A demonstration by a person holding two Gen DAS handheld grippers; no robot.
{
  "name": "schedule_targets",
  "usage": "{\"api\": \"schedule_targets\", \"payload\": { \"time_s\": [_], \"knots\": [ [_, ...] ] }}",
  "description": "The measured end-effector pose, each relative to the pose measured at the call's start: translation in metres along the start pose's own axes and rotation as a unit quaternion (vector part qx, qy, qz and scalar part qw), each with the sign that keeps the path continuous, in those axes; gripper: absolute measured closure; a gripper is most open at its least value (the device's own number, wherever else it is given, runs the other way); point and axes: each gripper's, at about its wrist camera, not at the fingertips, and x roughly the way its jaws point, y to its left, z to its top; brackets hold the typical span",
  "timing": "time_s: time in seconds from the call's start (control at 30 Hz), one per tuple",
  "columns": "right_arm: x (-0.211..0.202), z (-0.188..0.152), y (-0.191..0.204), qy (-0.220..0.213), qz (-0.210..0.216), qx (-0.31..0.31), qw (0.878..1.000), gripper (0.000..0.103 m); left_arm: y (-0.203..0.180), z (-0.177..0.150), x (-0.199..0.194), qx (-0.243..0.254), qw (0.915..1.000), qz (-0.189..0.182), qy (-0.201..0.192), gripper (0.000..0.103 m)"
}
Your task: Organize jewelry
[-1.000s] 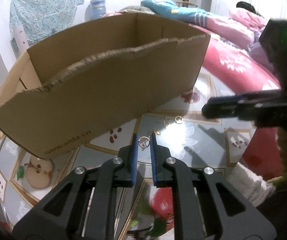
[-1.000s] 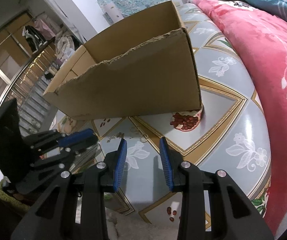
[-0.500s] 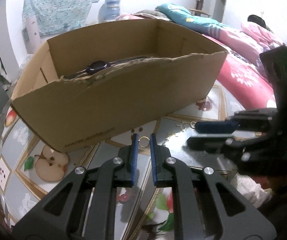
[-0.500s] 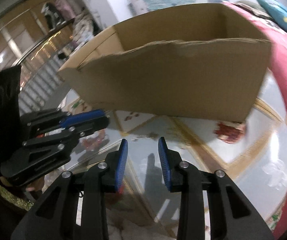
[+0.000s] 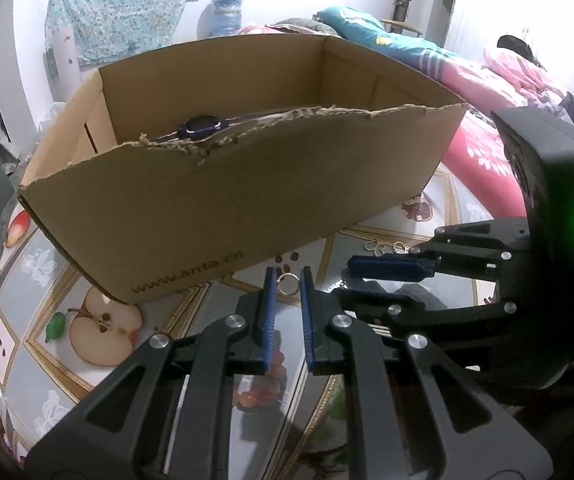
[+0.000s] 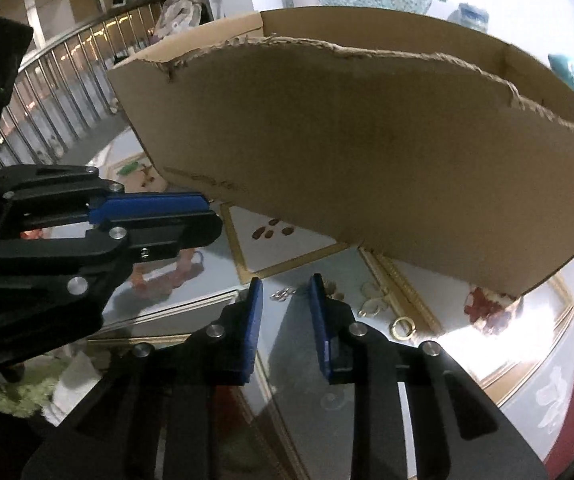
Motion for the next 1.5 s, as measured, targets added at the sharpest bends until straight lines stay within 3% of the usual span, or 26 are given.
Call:
{"api": "schedule_targets", "payload": {
  "time_s": [0.2, 0.37, 0.6, 1.13, 1.4, 1.5],
  "knots": [
    [0.000, 0.001, 0.000, 0.004, -0.016, -0.011, 1.000, 0.082, 0.003, -0.001, 0.003, -0.004, 1.0000, -0.004, 0.003, 0.092],
    [-0.001, 0.000, -0.002, 0.014, -0.004, -0.009, 1.000, 0.098, 0.005, -0.002, 0.003, -0.007, 1.0000, -0.004, 0.005, 0.092],
    [-0.004, -0.001, -0.009, 0.017, 0.022, 0.015, 1.000, 0.099, 0.003, -0.002, 0.000, -0.007, 1.0000, -0.004, 0.000, 0.092],
    [-0.084, 0.007, -0.029, -0.073, 0.031, 0.046, 0.996, 0.099, -0.010, -0.003, -0.028, 0.004, 0.9994, -0.002, -0.035, 0.092],
    [-0.122, 0.048, -0.041, -0.151, 0.044, 0.049, 0.986, 0.099, -0.007, 0.038, -0.074, 0.014, 0.9929, -0.047, -0.109, 0.092],
    [-0.121, 0.070, -0.051, -0.163, 0.050, 0.067, 0.983, 0.099, -0.002, 0.061, -0.076, 0.012, 0.9914, -0.055, -0.118, 0.092]
  ]
}}
